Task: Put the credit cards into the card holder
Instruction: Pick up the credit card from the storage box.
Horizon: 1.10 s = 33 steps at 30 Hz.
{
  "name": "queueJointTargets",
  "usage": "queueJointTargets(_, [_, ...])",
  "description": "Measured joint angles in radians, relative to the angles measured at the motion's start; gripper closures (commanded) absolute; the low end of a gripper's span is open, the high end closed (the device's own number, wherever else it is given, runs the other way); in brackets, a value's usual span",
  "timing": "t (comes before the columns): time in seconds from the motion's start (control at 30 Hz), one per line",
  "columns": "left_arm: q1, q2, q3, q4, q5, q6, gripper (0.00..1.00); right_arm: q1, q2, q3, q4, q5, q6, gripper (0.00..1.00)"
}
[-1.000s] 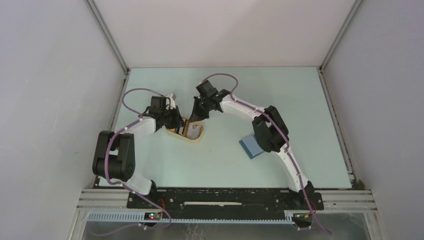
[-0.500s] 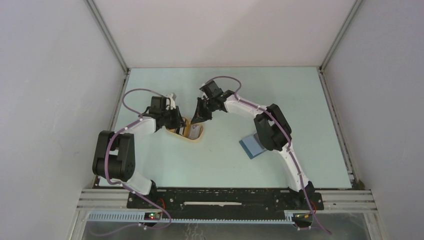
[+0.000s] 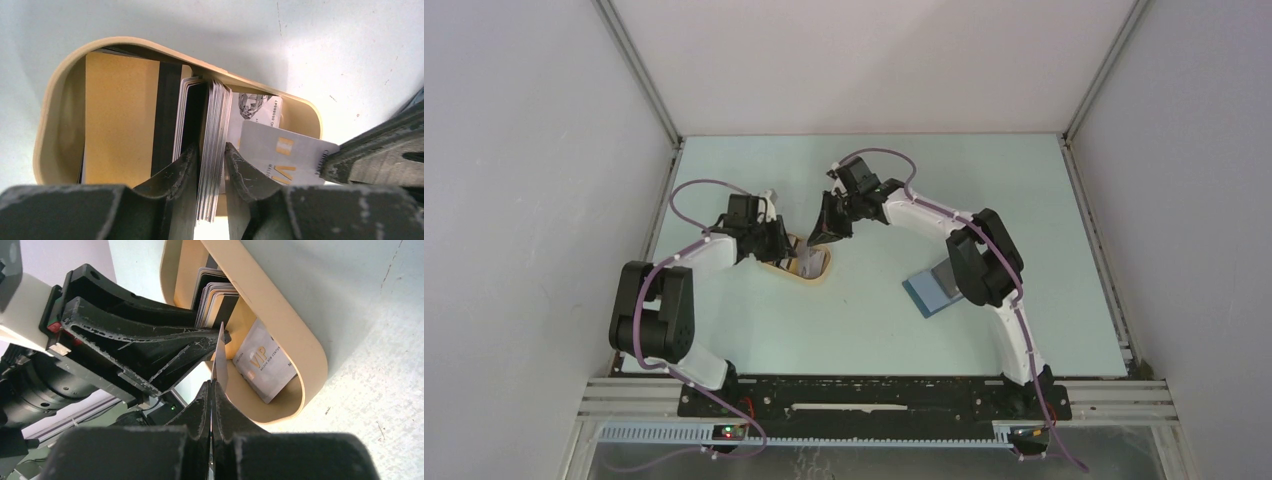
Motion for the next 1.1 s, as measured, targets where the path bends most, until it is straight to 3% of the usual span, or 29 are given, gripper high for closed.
queueJointTargets(0.13, [-0.003,0.000,0.000,-0.006,-0.006,0.000,0.69,-0.008,-0.022,-0.027,0.014,-0.009,-0.001,1.00])
queueJointTargets(0.4, [-0.009,-0.088,-0.014,-0.021,-0.059,-0.024,0.51,-0.032,-0.051,-0.074,0.057,-0.053,-0.004,1.00])
queueJointTargets(0.73, [-0.006,-0.251,-0.052,-0.029,-0.137,-0.043,0.48,-0.069,-0.121,-0.180,0.135,-0.134,-0.016,1.00])
queueJointTargets(1.1, [-0.006,-0.652,-0.195,0.073,-0.067,-0.118,0.37,-0.143,-0.352,-0.401,0.248,-0.264,-0.054,1.00])
